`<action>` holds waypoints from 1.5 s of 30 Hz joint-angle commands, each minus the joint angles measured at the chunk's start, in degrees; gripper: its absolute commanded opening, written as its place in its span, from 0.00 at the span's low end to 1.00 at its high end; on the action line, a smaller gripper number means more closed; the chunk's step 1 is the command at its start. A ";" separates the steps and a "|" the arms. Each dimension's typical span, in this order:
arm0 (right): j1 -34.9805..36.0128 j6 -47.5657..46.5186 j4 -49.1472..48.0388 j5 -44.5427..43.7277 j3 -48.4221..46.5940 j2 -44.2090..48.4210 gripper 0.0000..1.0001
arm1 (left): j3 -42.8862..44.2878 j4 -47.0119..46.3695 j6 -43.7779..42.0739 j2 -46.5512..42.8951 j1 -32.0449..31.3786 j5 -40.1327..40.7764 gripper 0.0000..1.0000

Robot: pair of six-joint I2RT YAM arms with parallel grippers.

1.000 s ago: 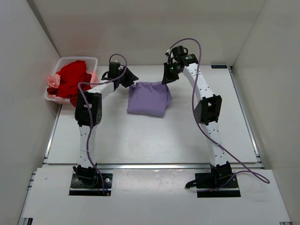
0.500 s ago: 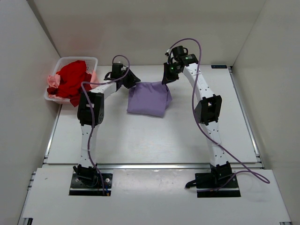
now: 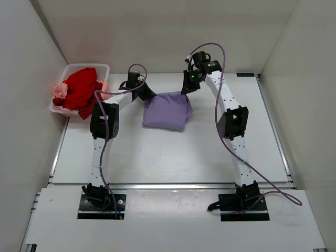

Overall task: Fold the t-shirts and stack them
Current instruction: Smooth out wrinkles on the folded tshirt

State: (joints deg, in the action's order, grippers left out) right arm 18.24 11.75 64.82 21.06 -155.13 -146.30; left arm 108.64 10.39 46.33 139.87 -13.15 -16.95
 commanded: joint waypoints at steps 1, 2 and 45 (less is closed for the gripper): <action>-0.31 -0.42 -0.39 0.30 -0.35 1.01 0.01 | -0.61 0.24 -0.62 -6.08 -0.21 -0.28 0.00; -0.22 -0.67 -0.22 0.12 -0.35 1.45 0.00 | -2.54 -0.98 -0.62 -8.71 -0.21 0.16 0.00; 5.75 10.32 -42.48 2.67 90.97 67.81 0.00 | -66.45 -8.02 -6.87 -78.78 -1.97 3.42 0.00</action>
State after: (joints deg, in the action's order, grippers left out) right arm 24.56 21.91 31.33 18.76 -66.37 -79.07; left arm 43.90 3.81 40.53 63.94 -15.79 -15.59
